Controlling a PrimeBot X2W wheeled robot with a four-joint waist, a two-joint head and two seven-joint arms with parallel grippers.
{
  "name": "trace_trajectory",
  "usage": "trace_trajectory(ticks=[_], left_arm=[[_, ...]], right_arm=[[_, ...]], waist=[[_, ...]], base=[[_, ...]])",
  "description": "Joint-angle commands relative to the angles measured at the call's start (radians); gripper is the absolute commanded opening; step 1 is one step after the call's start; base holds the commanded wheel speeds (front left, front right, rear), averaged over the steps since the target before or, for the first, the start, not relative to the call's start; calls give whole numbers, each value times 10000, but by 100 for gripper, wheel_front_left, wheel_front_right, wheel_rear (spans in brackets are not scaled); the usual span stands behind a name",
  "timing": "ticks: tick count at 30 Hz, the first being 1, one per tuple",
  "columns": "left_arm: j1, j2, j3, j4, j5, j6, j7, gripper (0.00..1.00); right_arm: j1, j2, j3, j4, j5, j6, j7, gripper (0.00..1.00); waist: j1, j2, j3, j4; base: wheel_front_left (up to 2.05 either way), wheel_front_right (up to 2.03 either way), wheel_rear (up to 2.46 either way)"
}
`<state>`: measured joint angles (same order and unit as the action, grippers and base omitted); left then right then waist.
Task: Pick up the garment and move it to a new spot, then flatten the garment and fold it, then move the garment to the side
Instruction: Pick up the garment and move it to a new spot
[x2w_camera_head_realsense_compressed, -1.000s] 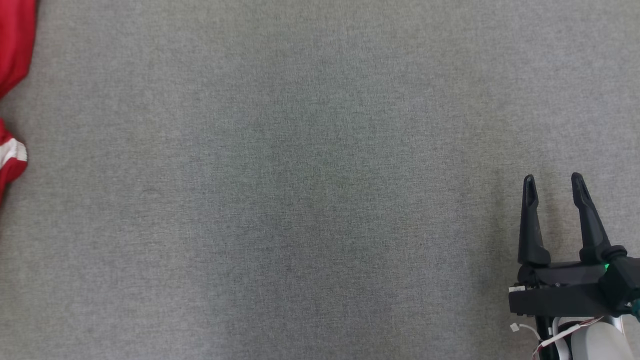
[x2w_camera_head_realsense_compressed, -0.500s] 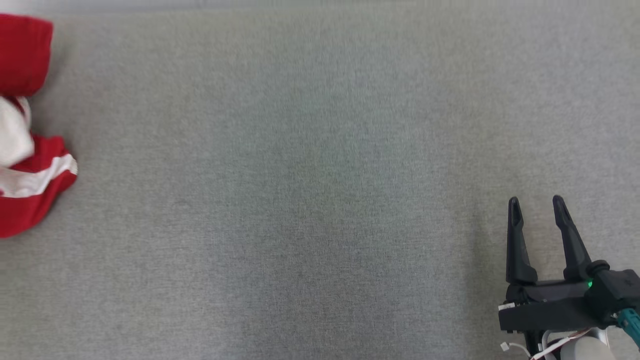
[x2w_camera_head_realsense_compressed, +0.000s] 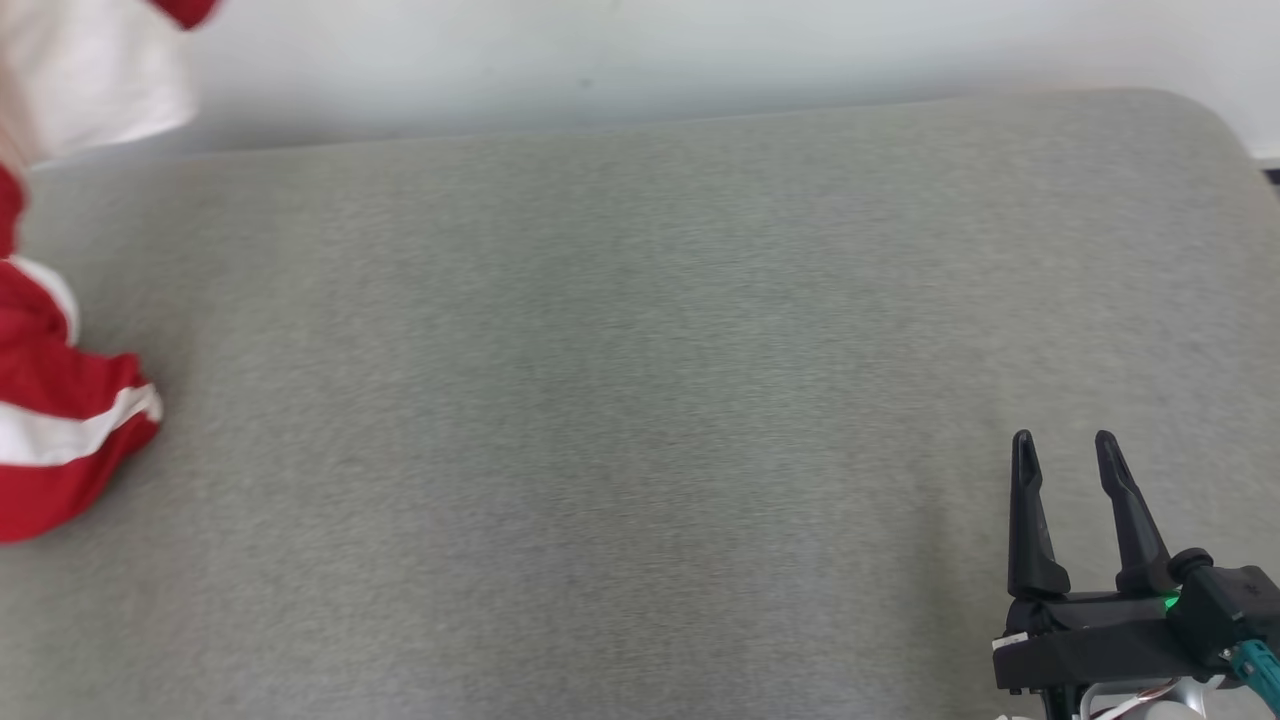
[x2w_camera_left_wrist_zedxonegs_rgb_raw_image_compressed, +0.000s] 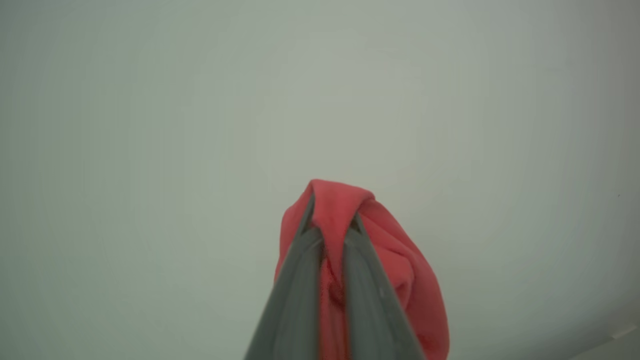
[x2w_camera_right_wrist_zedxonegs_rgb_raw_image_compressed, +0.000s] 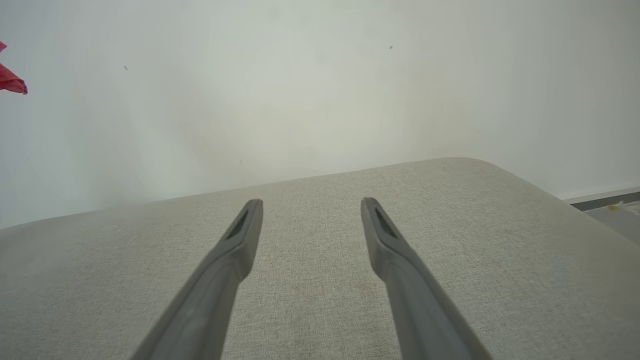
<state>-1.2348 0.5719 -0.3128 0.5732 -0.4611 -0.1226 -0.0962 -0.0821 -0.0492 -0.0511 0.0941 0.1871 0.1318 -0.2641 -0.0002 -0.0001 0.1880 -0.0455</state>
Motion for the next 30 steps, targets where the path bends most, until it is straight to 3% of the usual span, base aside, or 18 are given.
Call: trace_trajectory(ticks=[1,16,22,29,30], left_arm=[[-14,-139,-67,-255,-20,46,77,0],[2559,-2215,-1389,-2888,-466,862,599,0],[4077,-2949,-1982,-3022,-644,1084,339,0],[5985,-3527,-2889,-2068,-563,1187,-63,0],[6142,-3616,-2984,-1937,-573,1166,-146,12]], right_arm=[[63,-17,25,14,79,-21,-7,100],[20,-17,324,86,418,-21,-6,100],[90,-19,408,121,476,-21,-7,100],[53,-19,585,171,527,-21,-7,100],[46,-15,598,182,528,-21,-8,100]], waist=[[2,1,-106,-526],[2,1,20,-1953],[2,1,-11,-2098],[2,1,12,-2129],[2,1,4,-2092]], base=[[0,0,0],[0,0,0],[0,0,0],[0,0,0],[0,0,0]])
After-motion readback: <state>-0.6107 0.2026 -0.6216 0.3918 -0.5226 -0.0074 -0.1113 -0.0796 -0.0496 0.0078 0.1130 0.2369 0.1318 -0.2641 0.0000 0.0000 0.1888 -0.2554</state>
